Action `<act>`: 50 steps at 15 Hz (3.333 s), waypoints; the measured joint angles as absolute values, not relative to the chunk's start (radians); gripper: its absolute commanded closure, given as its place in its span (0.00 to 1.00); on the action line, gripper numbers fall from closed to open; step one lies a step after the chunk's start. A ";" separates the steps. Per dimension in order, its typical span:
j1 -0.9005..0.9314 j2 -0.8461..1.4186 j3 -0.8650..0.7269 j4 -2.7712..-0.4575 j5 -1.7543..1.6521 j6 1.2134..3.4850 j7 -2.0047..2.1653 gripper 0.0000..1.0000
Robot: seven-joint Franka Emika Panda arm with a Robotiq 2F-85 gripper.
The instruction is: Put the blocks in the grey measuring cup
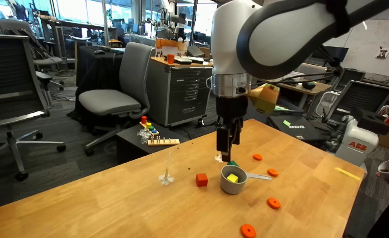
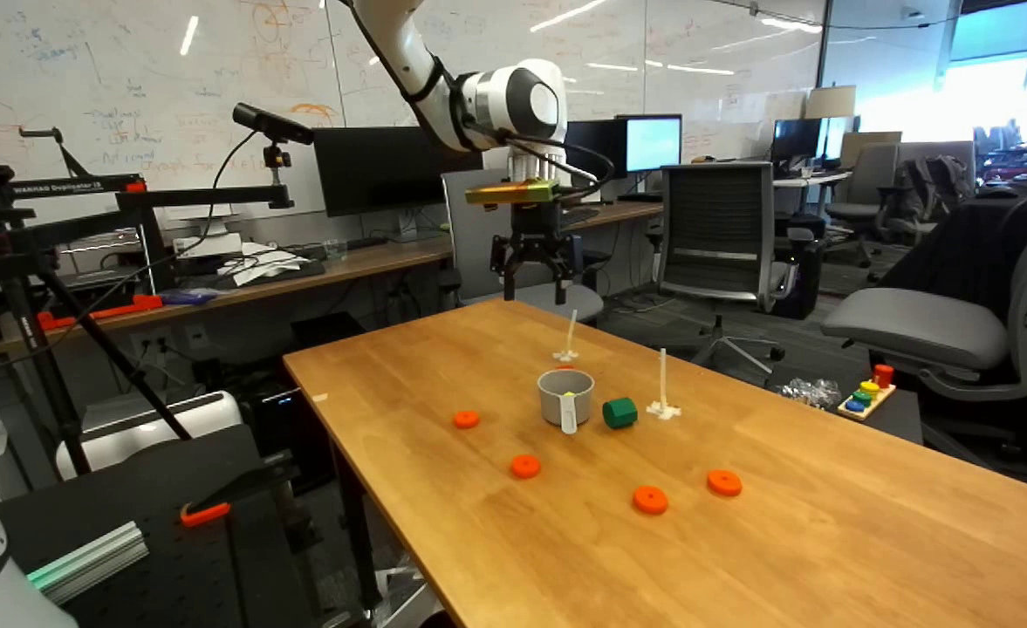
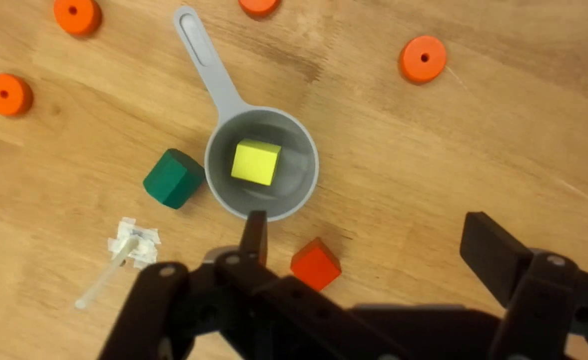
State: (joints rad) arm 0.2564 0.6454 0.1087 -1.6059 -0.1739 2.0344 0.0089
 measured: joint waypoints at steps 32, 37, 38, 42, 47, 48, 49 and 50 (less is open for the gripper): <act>0.287 1.147 0.121 -0.857 -0.300 1.622 -0.369 0.00; 0.288 1.280 0.117 -0.718 -0.302 1.553 -0.404 0.00; 0.291 1.301 0.117 -0.696 -0.304 1.540 -0.410 0.00; 0.317 1.332 0.094 -0.657 -0.304 1.534 -0.409 0.00; 0.318 1.332 0.093 -0.652 -0.304 1.531 -0.409 0.00; 0.318 1.332 0.093 -0.652 -0.304 1.531 -0.409 0.00; 0.318 1.332 0.093 -0.652 -0.304 1.532 -0.409 0.00; 0.318 1.332 0.093 -0.652 -0.305 1.533 -0.410 0.00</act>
